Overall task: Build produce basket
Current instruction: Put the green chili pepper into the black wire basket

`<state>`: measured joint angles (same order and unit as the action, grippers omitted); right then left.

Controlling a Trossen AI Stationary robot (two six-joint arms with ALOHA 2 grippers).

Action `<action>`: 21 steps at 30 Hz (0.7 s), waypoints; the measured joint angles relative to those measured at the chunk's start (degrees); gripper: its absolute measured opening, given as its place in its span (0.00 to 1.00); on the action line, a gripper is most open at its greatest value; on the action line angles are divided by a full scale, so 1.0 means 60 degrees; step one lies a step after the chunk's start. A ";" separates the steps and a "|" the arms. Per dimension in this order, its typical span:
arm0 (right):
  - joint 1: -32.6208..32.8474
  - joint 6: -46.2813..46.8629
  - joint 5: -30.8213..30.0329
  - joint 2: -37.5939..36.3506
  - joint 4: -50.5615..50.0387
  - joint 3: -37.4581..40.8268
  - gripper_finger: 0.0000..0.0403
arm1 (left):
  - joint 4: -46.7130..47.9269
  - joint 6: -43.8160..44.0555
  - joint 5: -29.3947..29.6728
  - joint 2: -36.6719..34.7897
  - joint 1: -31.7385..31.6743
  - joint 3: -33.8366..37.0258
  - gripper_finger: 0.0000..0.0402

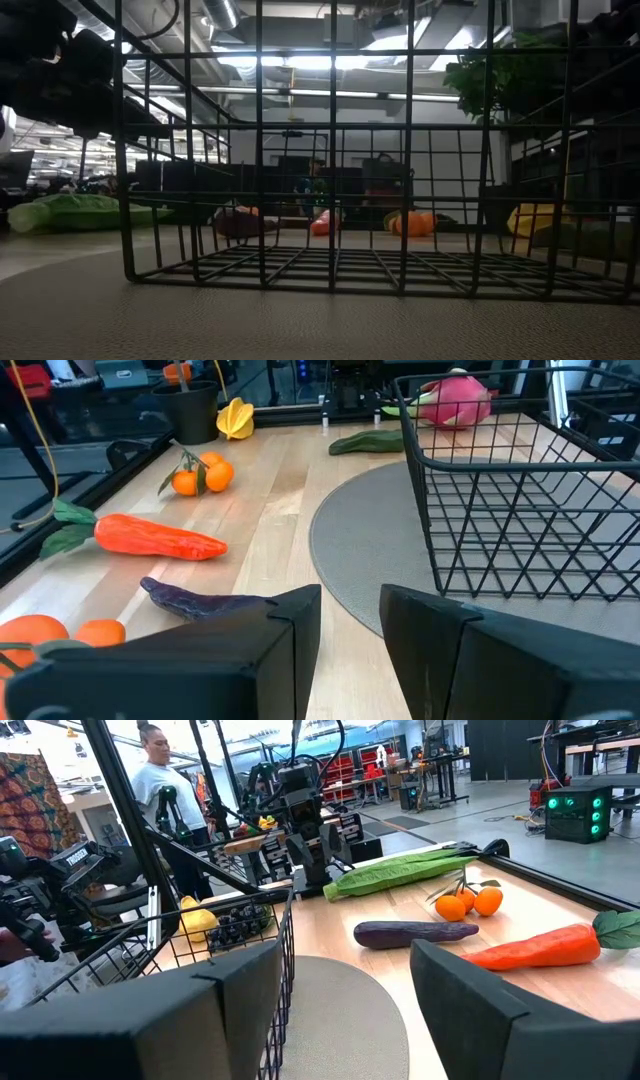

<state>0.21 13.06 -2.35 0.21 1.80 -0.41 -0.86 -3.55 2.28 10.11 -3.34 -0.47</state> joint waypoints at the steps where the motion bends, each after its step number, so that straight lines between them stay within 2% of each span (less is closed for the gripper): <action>1: -0.0003 0.0000 -0.0002 -0.0003 0.0000 0.0000 0.55 | 0.0000 0.0000 0.0000 0.0000 0.0002 0.0000 0.24; 17: 0.0000 0.0000 -0.0005 -0.0001 0.0004 -0.0001 0.55 | -0.0044 0.0538 0.0005 0.0000 0.0002 0.0000 0.24; 21: 0.0000 0.0339 -0.0408 0.0000 0.0109 -0.0003 0.55 | -0.0260 0.0400 0.0018 -0.0003 0.0002 0.0000 0.24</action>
<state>0.20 15.09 -4.80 0.20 2.46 -0.43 -2.42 -1.15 2.39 10.09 -3.33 -0.47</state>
